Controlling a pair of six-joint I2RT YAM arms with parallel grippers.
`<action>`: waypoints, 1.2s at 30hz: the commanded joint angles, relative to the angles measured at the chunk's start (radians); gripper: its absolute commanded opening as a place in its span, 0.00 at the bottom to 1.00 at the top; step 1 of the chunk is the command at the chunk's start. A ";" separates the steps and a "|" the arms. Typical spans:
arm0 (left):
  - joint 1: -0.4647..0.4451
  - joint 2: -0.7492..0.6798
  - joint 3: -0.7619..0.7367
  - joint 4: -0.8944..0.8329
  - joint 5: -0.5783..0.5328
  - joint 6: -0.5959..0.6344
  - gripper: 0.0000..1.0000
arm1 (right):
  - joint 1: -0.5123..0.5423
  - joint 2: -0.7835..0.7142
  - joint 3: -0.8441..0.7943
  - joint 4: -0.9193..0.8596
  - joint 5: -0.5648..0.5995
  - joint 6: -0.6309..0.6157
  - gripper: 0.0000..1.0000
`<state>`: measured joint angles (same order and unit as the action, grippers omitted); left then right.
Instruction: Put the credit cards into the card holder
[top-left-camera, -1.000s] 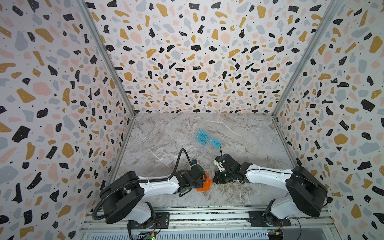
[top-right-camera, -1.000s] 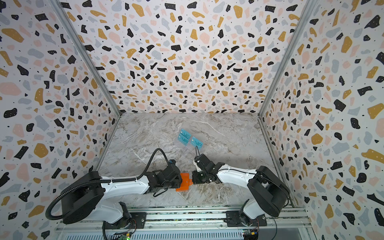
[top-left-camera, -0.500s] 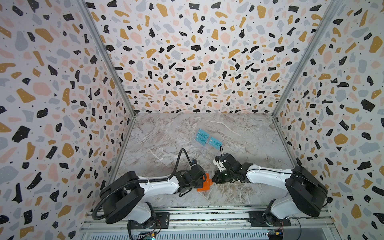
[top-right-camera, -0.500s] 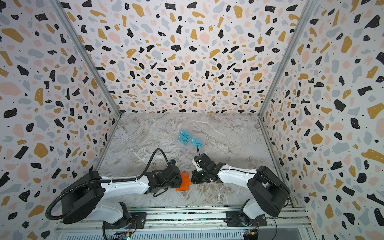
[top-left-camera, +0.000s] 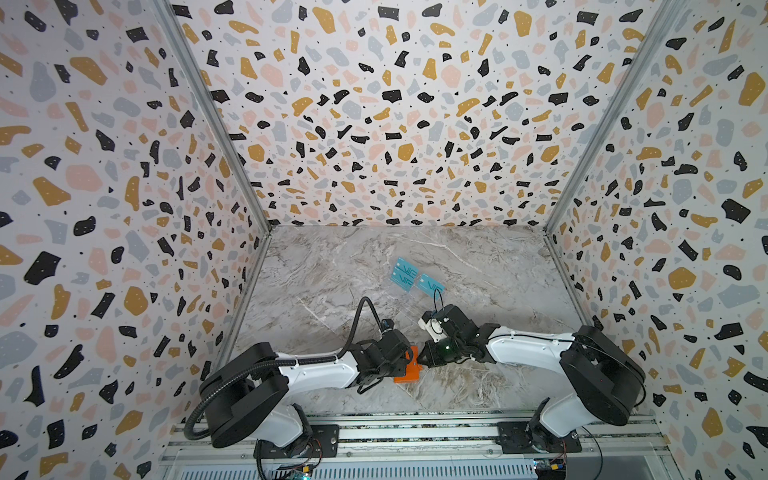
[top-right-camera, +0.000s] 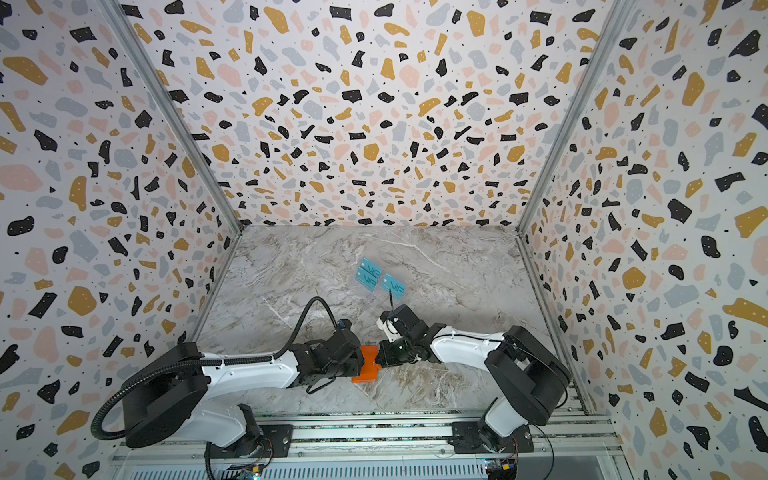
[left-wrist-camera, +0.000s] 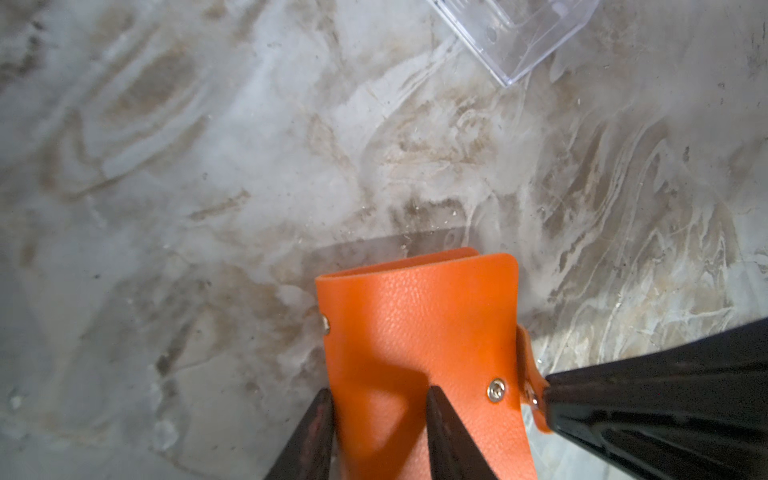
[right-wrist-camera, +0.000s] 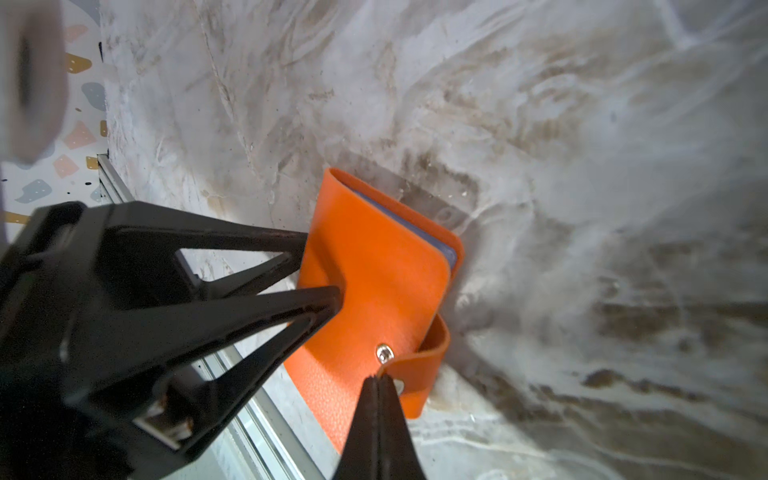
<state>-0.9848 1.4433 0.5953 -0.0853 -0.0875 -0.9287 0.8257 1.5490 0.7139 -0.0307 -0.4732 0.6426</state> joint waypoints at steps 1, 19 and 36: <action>-0.015 0.035 -0.037 -0.116 0.052 -0.006 0.38 | 0.007 0.017 0.044 0.031 -0.012 -0.020 0.00; -0.016 0.028 -0.032 -0.123 0.048 -0.001 0.38 | 0.034 0.082 0.108 -0.073 0.036 -0.071 0.00; -0.017 0.025 -0.028 -0.115 0.048 -0.001 0.38 | 0.046 0.180 0.165 -0.246 0.092 -0.089 0.00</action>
<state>-0.9848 1.4425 0.5953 -0.0883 -0.0883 -0.9287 0.8585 1.6798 0.8879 -0.2146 -0.4465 0.5694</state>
